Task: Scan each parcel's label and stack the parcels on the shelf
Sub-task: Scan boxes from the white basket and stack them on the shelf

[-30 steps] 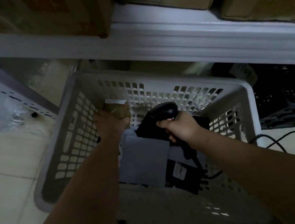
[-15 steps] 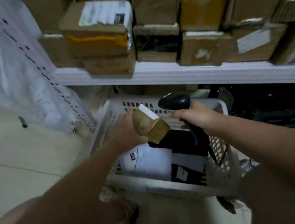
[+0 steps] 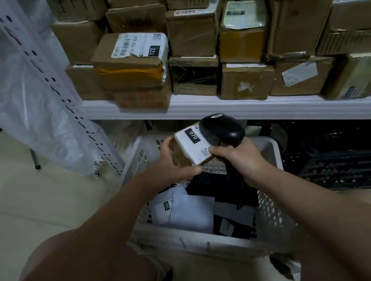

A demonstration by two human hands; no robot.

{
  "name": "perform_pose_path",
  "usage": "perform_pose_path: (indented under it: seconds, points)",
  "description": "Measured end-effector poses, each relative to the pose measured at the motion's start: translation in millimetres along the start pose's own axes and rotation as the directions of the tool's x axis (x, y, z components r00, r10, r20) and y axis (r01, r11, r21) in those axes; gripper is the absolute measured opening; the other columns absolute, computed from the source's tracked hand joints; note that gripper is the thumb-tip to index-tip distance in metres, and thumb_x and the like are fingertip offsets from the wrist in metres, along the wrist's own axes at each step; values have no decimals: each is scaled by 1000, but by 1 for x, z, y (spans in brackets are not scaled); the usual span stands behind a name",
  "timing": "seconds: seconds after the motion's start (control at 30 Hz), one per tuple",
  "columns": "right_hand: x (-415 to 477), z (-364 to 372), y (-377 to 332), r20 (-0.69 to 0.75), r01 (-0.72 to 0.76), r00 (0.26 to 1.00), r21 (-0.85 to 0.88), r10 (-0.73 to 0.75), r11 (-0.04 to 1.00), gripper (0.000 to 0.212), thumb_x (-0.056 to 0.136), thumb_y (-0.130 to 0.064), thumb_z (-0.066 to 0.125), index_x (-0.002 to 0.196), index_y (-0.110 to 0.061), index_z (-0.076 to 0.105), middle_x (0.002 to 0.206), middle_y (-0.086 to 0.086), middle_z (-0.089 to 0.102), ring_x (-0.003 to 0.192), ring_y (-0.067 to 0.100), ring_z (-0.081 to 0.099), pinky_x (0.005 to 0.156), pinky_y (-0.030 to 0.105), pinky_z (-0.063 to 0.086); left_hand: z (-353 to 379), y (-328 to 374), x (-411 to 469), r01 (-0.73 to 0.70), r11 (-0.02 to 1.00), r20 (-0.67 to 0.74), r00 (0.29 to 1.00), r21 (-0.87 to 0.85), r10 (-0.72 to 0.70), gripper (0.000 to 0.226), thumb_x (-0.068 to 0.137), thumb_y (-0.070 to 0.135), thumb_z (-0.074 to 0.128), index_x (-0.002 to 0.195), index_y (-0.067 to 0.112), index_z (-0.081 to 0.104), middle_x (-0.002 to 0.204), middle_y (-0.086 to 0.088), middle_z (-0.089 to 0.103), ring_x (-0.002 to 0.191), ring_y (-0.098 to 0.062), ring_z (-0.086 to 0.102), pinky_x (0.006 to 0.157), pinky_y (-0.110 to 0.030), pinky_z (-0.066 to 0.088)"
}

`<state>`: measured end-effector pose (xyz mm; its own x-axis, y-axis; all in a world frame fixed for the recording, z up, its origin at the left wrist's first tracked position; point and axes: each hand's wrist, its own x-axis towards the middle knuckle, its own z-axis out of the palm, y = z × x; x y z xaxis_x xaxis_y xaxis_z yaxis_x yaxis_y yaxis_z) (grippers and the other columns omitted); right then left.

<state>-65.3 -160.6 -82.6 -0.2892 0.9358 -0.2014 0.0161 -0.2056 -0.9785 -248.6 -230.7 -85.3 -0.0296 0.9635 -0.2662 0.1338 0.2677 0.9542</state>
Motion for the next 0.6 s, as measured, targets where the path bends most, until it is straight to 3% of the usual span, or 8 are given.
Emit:
perform_pose_path:
  seconds: [0.1,0.17,0.23,0.37,0.43,0.5,0.57,0.6]
  points:
    - [3,0,3,18,135,991,-201,-134,970,64,69,2,83,125,-2,53,117,12,66,107,18,64,91,29,51,4,2,6,118,980,-94,986,-157,-134,43,89,47,59,116,24,36,115,-11,59,93,-21,67,74,-35,57]
    - [4,0,6,61,187,982,-254,-178,949,69,68,1,84,128,-2,50,121,12,63,112,19,61,96,31,49,1,3,11,118,974,-191,969,-192,-155,34,91,39,60,101,16,37,100,-12,58,72,-16,66,57,-25,54]
    - [5,0,8,66,197,980,-270,-186,942,70,68,5,82,130,-3,49,120,13,63,111,21,61,95,32,50,-2,4,12,150,982,-187,968,-115,-170,32,90,26,63,98,9,37,96,-11,55,70,-14,62,50,-19,49]
    - [8,2,9,13,191,981,-265,-194,945,74,66,-10,84,131,-6,48,121,14,62,110,20,62,93,34,53,-3,-7,13,212,975,-29,977,59,-211,65,72,31,80,117,4,42,111,-15,61,92,-21,66,71,-27,57]
    - [7,2,8,17,178,984,-227,-179,957,78,59,-29,85,128,-9,52,121,10,62,111,17,62,98,38,52,-1,-13,12,205,978,-12,979,26,-204,62,77,20,79,122,8,37,112,-12,62,95,-20,66,72,-26,57]
    - [3,3,6,25,180,983,-247,-179,952,77,58,-40,82,125,-14,55,122,8,61,113,17,59,100,38,49,-3,-20,15,196,980,41,980,-29,-194,57,77,15,78,124,7,46,115,-13,65,102,-26,67,86,-37,57]
    - [0,2,4,46,200,980,-287,-195,937,57,66,-36,82,116,-15,61,112,5,65,106,16,61,94,36,49,-7,-27,16,199,980,37,979,0,-199,38,81,13,73,117,9,60,112,-13,69,105,-29,66,96,-45,51]
    - [-1,2,2,74,214,977,-299,-201,930,40,72,-30,82,105,-16,65,96,0,70,95,12,64,85,35,51,-10,-30,16,210,978,-2,978,6,-210,33,82,11,71,114,9,62,111,-13,69,106,-30,66,96,-46,51]
